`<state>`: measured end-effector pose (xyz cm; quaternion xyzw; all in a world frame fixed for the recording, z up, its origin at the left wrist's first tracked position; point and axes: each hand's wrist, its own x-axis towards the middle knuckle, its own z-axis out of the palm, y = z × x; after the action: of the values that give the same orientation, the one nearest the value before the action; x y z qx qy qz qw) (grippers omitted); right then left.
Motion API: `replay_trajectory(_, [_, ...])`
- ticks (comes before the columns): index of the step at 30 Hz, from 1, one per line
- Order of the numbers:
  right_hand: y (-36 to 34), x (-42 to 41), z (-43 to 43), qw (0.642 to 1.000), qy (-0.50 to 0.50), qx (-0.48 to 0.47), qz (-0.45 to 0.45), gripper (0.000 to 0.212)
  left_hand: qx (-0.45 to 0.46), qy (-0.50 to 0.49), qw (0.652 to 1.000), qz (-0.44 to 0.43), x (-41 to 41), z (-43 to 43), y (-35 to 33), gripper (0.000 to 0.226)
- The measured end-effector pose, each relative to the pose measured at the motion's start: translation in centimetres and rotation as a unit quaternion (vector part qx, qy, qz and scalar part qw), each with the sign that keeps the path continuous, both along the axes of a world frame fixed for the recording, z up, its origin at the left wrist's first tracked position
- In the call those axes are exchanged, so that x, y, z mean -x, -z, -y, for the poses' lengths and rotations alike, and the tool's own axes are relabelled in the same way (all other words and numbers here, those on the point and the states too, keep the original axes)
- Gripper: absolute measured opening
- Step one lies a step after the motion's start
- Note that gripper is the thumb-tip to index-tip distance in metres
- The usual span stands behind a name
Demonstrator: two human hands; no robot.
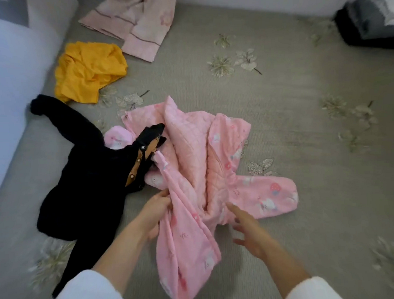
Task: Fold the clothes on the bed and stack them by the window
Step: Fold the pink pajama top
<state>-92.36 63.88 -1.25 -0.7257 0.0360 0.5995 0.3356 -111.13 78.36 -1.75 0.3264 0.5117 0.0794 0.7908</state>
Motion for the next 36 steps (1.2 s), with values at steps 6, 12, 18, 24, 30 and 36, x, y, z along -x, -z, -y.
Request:
replay_trajectory(6, [-2.4, 2.3, -0.1, 0.995, 0.077, -0.040, -0.055, 0.033, -0.013, 0.008, 0.999, 0.045, 0.1, 2.4, -5.2, 0.019])
replay_trajectory(12, [-5.7, 3.0, 4.4, 0.994, 0.092, -0.053, -0.014, 0.024, -0.003, 0.197, 0.978, -0.064, 0.5, 5.0, -9.4, 0.055])
replay_trajectory(18, [-11.7, -3.1, 9.9, 0.973, 0.093, -0.084, 0.194, 0.007, -0.228, 0.056, 0.966, -0.111, -0.1, 6.6, -12.0, 0.008])
replay_trajectory(24, [-21.3, -8.0, 12.1, 0.934, 0.107, -0.171, 0.296, 0.005, -0.005, -0.058, 0.973, 0.225, -1.1, 8.1, -16.5, 0.054])
replay_trajectory(30, [-23.1, -13.8, 14.9, 0.948, 0.039, -0.127, 0.288, 0.020, -0.022, -0.022, 0.999, 0.041, -7.0, 9.3, -19.4, 0.022])
replay_trajectory(36, [-26.1, -23.1, 14.2, 0.898, 0.066, -0.186, 0.394, 0.010, -0.213, -0.094, 0.972, 0.027, -16.9, 9.1, -25.2, 0.022])
